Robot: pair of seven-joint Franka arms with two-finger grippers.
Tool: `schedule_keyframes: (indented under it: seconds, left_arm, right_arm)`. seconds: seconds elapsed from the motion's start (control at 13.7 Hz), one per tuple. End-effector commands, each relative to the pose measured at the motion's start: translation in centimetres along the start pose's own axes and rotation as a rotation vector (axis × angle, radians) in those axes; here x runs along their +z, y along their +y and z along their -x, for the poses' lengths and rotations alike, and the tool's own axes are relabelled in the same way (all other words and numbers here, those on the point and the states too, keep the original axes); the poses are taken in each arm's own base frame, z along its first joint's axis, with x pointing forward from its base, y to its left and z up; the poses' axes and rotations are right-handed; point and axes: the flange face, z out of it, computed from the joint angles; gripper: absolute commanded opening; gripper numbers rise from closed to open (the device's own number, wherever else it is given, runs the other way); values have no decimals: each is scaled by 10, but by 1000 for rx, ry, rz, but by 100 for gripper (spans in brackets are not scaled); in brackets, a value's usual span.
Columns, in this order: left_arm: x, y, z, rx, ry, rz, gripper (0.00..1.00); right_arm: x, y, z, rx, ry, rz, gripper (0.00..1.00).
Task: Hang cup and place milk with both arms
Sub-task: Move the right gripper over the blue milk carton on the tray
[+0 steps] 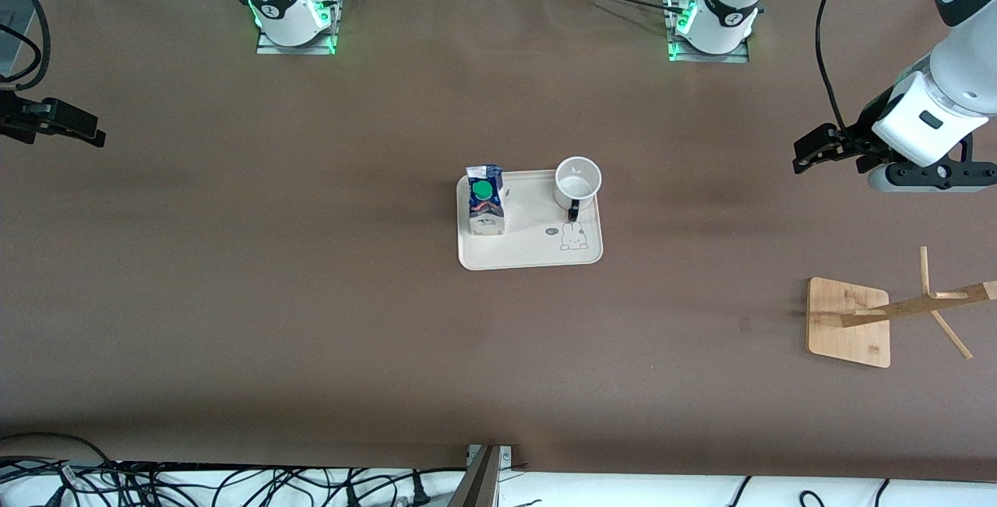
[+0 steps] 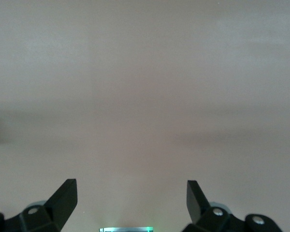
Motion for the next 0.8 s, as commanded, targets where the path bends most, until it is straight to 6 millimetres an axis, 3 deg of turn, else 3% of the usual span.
schedule_keyframes:
  seconds: [0.0,0.44,0.73]
  left_arm:
    - [-5,-2,5,18,-4,-5,100]
    - [-5,-2,5,18,-4,-5,100]
    - [-5,-3,5,16,-4,-3,100]
  right_arm:
    - [0,1,1,13,-9,-21,100]
    - [2,2,-1,3,-12,-20,100]
    - [21,-1,-4,-1,-59,-20,100]
